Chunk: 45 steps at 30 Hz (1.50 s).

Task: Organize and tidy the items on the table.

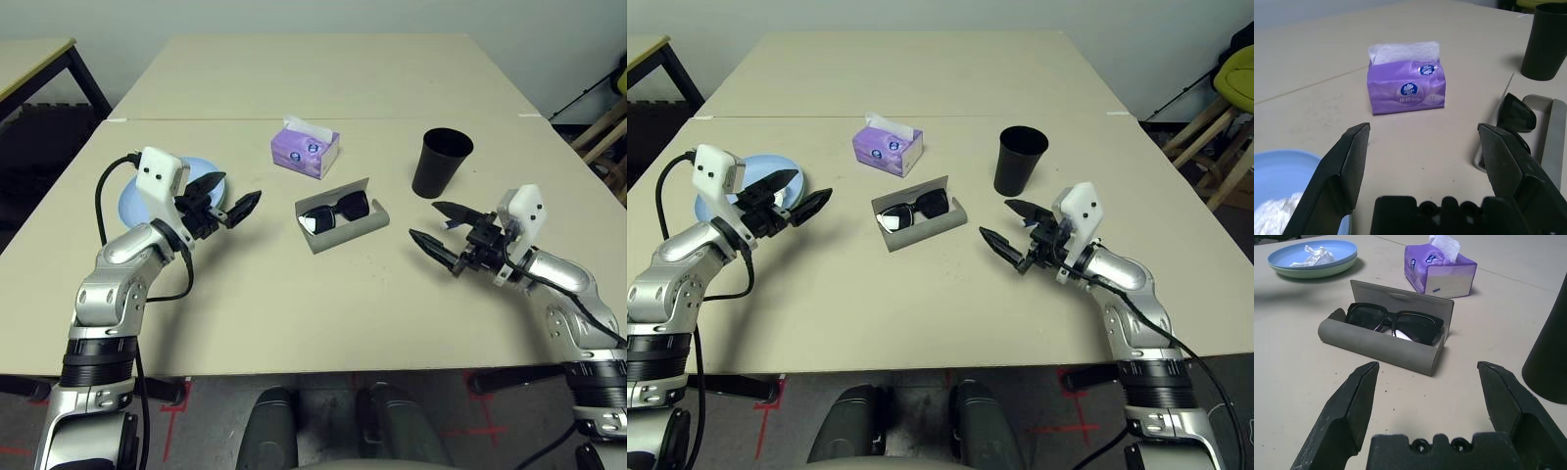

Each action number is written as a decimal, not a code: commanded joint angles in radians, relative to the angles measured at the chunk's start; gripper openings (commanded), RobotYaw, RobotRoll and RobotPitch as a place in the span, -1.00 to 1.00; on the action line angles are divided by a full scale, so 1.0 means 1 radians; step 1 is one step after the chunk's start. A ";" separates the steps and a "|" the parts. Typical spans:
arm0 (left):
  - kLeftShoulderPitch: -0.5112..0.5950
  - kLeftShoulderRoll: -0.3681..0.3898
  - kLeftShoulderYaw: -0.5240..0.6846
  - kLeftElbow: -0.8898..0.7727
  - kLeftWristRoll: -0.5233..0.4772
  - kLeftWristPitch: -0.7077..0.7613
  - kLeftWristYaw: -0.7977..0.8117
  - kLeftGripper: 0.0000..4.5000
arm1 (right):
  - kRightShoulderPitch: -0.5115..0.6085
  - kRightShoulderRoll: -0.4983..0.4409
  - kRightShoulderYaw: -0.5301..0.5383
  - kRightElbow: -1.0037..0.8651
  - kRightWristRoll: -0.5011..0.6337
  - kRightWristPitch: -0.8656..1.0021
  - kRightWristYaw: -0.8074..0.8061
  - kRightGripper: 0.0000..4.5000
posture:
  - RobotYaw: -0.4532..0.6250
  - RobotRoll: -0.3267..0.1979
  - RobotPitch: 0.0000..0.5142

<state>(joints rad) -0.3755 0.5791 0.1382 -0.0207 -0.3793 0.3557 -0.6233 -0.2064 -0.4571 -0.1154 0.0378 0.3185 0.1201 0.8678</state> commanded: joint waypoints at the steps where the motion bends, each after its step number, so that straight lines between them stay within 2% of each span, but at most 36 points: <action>1: -0.004 0.019 -0.049 0.017 0.059 -0.074 -0.056 0.83 | 0.023 -0.008 -0.014 -0.001 0.022 -0.013 0.002 1.00 | -0.02 0.25 -0.81; 3: -0.003 0.027 -0.061 0.027 0.068 -0.097 -0.090 0.59 | 0.032 -0.007 -0.016 -0.002 0.034 -0.017 0.008 1.00 | -0.02 0.25 -0.80; 8: -0.014 0.052 -0.084 0.079 0.106 -0.152 -0.156 -0.33 | 0.048 -0.015 -0.013 -0.007 0.060 -0.028 0.038 1.00 | -0.03 0.25 -0.80; 12: -0.033 0.057 -0.113 0.120 0.118 -0.156 -0.207 -0.98 | 0.057 -0.023 -0.015 -0.002 0.072 -0.046 0.063 1.00 | -0.04 0.25 -0.80; 29: -0.184 -0.018 -0.200 0.282 0.187 -0.234 -0.271 -0.98 | 0.151 -0.065 -0.050 -0.110 0.156 -0.064 0.114 1.00 | -0.14 0.25 -0.78; 37: -0.206 -0.049 -0.210 0.271 0.182 -0.205 -0.269 -0.98 | 0.216 -0.053 -0.083 -0.106 0.186 -0.121 0.125 1.00 | -0.16 0.25 -0.78; 45: -0.211 -0.067 -0.222 0.281 0.217 -0.205 -0.247 -0.98 | 0.218 -0.051 -0.068 -0.082 0.184 -0.149 0.127 1.00 | -0.17 0.25 -0.78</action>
<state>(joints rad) -0.5762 0.5185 -0.0605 0.2531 -0.1875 0.1531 -0.8793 0.0096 -0.5085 -0.1744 -0.0530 0.4997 -0.0182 0.9870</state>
